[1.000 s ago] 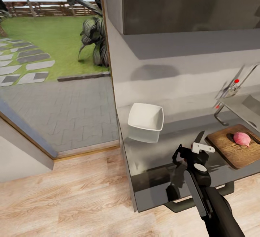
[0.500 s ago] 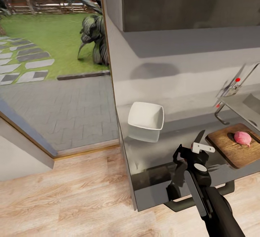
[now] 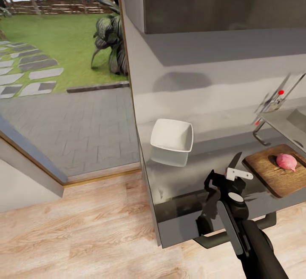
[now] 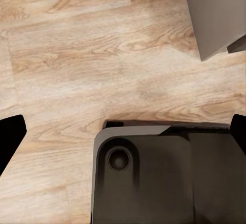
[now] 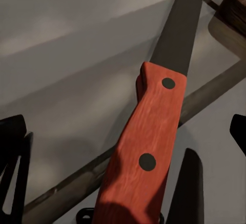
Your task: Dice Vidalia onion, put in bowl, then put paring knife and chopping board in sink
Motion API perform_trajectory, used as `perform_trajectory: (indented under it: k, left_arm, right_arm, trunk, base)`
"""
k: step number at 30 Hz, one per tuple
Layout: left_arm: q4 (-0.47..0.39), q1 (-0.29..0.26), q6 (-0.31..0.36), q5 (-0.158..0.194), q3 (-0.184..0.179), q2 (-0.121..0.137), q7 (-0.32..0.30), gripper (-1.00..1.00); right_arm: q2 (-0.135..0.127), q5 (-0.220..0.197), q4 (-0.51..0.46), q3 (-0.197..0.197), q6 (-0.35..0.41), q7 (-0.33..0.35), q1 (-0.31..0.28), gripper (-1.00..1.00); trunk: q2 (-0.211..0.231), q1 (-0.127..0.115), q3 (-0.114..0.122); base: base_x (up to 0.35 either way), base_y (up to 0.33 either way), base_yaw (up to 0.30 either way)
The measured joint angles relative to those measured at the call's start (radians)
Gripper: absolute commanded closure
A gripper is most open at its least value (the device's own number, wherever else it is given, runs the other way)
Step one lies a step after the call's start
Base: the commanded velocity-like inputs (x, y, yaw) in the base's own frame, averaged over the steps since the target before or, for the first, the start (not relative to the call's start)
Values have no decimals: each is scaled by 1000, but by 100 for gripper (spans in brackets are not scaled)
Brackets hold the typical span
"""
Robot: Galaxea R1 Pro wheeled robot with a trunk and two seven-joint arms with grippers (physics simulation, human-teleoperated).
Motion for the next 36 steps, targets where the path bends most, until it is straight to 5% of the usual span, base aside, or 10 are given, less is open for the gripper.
perform_trajectory:
  k: [19,20,36]
  left_arm:
    - [0,0,0,0,0,0,0,-100]
    - [0,0,0,0,0,0,0,-100]
    - [0,0,0,0,0,0,0,-100]
  right_arm:
    - [0,2,-10,1,-6,-1,0,-100]
    - [0,3,-10,1,-6,-1,0,100]
    - [0,6,-7,2,-9,0,0,100]
  trunk:
    - [0,0,-13]
    - [0,0,-13]
    - [0,0,-13]
  base:
    - [0,0,0]
    - [0,0,0]
    - [0,0,0]
